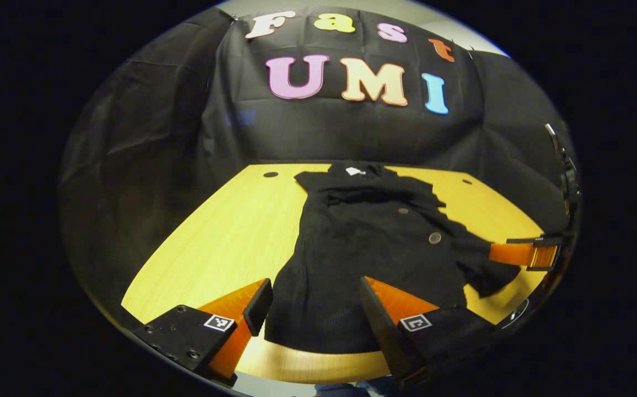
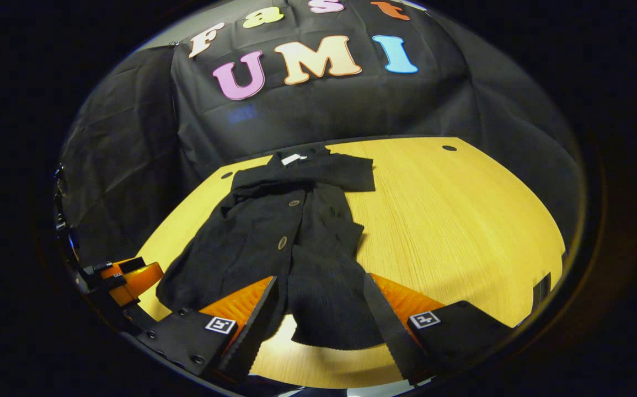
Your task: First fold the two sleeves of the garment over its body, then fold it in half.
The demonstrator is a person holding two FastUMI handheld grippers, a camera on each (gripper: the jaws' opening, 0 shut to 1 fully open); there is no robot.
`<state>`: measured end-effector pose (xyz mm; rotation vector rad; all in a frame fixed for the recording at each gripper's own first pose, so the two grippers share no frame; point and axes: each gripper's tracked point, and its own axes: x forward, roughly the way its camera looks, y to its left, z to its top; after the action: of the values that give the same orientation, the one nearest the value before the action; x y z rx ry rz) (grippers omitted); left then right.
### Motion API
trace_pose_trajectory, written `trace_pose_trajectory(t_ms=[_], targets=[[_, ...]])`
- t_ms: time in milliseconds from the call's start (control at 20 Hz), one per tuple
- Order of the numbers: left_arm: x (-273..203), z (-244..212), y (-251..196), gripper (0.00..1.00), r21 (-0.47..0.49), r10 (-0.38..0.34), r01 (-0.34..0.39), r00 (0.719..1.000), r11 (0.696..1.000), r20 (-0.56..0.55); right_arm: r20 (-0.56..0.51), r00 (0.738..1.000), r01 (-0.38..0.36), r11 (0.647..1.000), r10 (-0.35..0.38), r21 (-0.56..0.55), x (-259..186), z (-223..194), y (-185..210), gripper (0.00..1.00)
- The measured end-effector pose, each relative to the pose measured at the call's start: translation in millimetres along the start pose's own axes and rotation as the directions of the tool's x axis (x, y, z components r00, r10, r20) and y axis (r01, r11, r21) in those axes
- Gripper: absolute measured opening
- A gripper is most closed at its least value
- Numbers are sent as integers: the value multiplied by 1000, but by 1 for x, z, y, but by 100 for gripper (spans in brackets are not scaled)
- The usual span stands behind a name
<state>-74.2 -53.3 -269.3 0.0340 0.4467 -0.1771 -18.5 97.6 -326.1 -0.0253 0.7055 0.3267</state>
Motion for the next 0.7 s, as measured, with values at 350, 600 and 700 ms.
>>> trace_pose_trajectory(t_ms=[350, 600, 700], targets=[[9, -45, -4, 94, 7, 2, -1, 993, 1000, -120, -71, 997, 26, 1000, -26, -6, 19, -28, -5, 98], [15, -54, -3, 94, 7, 1, 0, 991, 1000, -136, -90, 996, 27, 1000, -28, -11, 23, -39, -3, 92], [14, -52, -2, 94, -2, -4, 4, 993, 1000, -115, -91, 995, 42, 999, -44, -32, 25, -41, -4, 93]])
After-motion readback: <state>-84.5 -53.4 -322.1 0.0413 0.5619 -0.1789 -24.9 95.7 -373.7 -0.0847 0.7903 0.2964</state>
